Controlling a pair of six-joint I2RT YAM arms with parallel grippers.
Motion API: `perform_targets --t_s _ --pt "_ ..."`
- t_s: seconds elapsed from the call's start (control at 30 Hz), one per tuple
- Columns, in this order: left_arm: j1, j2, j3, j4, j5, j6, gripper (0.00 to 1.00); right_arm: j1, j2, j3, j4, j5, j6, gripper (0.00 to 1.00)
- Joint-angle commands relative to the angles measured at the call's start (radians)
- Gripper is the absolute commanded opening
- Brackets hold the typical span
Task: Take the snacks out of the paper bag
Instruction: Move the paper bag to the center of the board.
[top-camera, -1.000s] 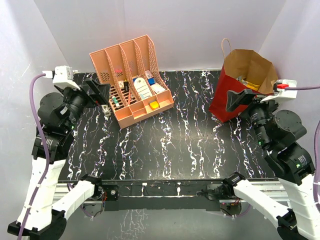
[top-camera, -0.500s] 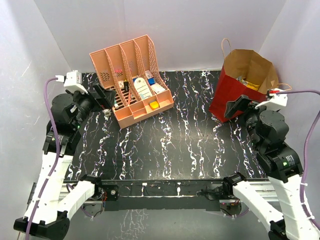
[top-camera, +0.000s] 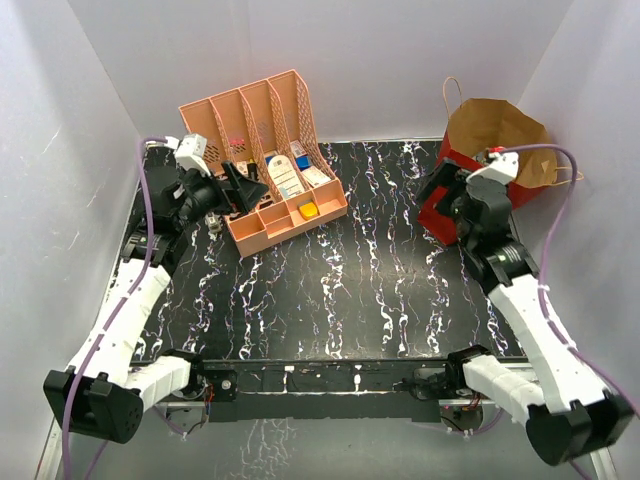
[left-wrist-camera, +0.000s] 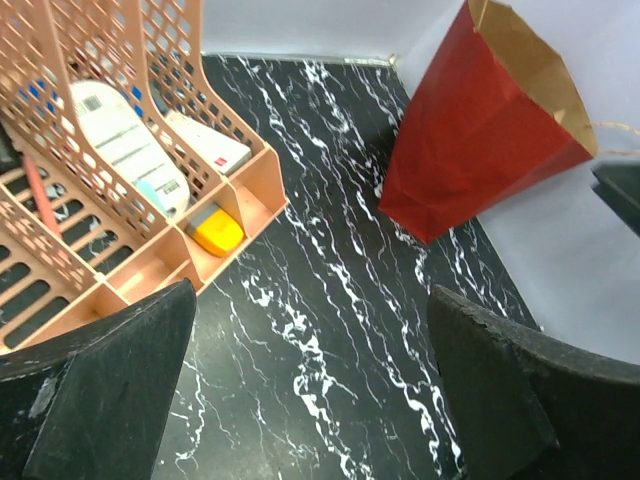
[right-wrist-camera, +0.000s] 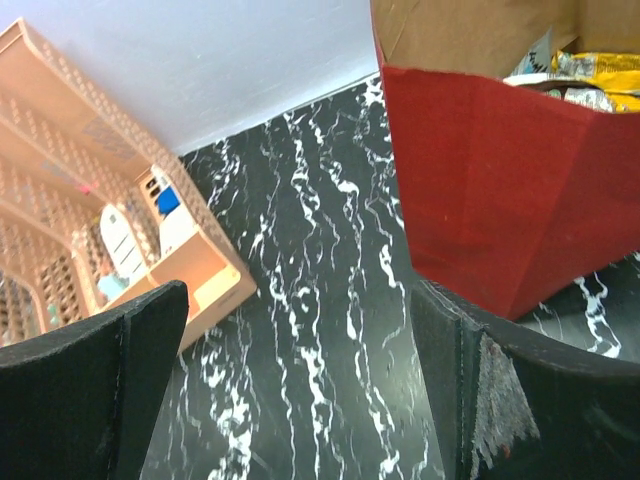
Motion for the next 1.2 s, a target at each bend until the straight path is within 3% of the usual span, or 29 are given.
perform_targets --t_s 0.0,0.23,0.43,0.6,0.87,0.97,1.17 --pt "-0.023 -0.012 -0.051 0.113 0.099 -0.003 0.98 -0.016 0.121 0.018 0.31 0.103 -0.025 0.98" --pt "-0.033 -0.041 -0.151 0.186 0.135 -0.05 0.98 -0.079 0.389 0.158 0.523 0.132 -0.101 0.98" --pt "-0.055 -0.092 -0.175 0.179 0.104 -0.04 0.98 -0.144 0.631 0.349 0.601 0.143 -0.154 0.98" --pt "-0.065 -0.102 -0.169 0.168 0.094 -0.023 0.98 -0.183 0.807 0.513 0.639 0.143 -0.257 0.97" --pt "-0.065 -0.105 -0.164 0.145 0.076 -0.011 0.98 -0.199 1.044 0.764 0.581 0.107 -0.45 0.85" --pt "-0.068 -0.102 -0.164 0.139 0.068 -0.009 0.98 -0.2 1.1 0.83 0.544 0.11 -0.465 0.75" --pt "-0.072 -0.09 -0.166 0.137 0.068 -0.015 0.98 -0.199 1.109 0.846 0.496 0.059 -0.457 0.37"
